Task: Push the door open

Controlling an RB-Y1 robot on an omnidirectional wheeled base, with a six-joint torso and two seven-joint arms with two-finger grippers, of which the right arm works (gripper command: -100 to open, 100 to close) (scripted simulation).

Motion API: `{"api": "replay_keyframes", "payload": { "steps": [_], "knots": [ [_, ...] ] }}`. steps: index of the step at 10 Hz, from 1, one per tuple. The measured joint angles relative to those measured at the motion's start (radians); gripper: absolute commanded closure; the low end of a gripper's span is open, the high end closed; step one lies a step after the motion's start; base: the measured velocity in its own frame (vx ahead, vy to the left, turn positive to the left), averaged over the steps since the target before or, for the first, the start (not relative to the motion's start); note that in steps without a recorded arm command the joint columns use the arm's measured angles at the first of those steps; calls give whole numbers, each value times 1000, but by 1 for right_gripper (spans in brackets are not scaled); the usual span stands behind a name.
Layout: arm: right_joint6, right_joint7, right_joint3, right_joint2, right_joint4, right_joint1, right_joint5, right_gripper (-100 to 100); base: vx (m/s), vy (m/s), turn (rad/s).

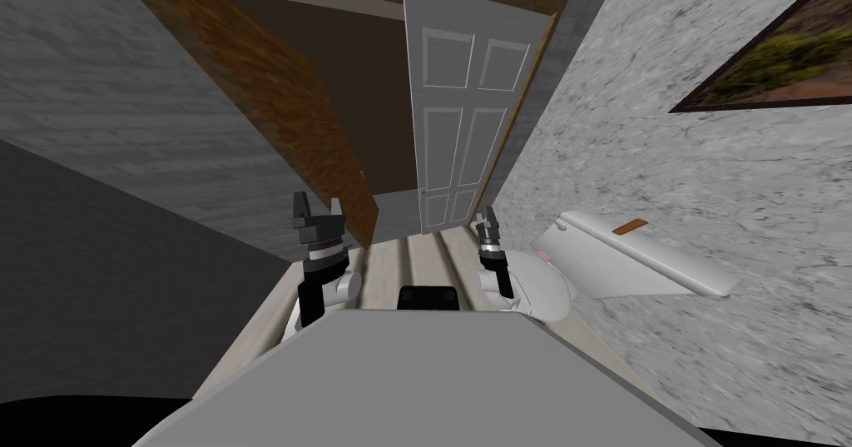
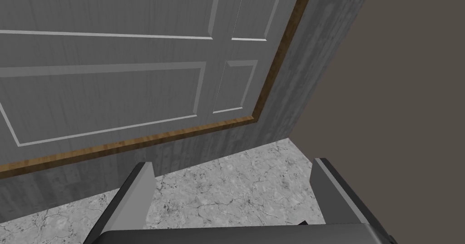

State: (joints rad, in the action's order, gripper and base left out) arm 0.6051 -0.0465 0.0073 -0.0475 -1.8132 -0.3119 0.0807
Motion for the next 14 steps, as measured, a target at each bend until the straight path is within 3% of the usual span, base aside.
{"api": "replay_keyframes", "payload": {
  "steps": [8, 14],
  "knots": [
    [40, 7, -2, -19, 226, 83, -6, -100, 99, 26, 46],
    [62, 18, -2, -16, 407, 152, -9, -100, 104, 19, 51]
  ]
}}
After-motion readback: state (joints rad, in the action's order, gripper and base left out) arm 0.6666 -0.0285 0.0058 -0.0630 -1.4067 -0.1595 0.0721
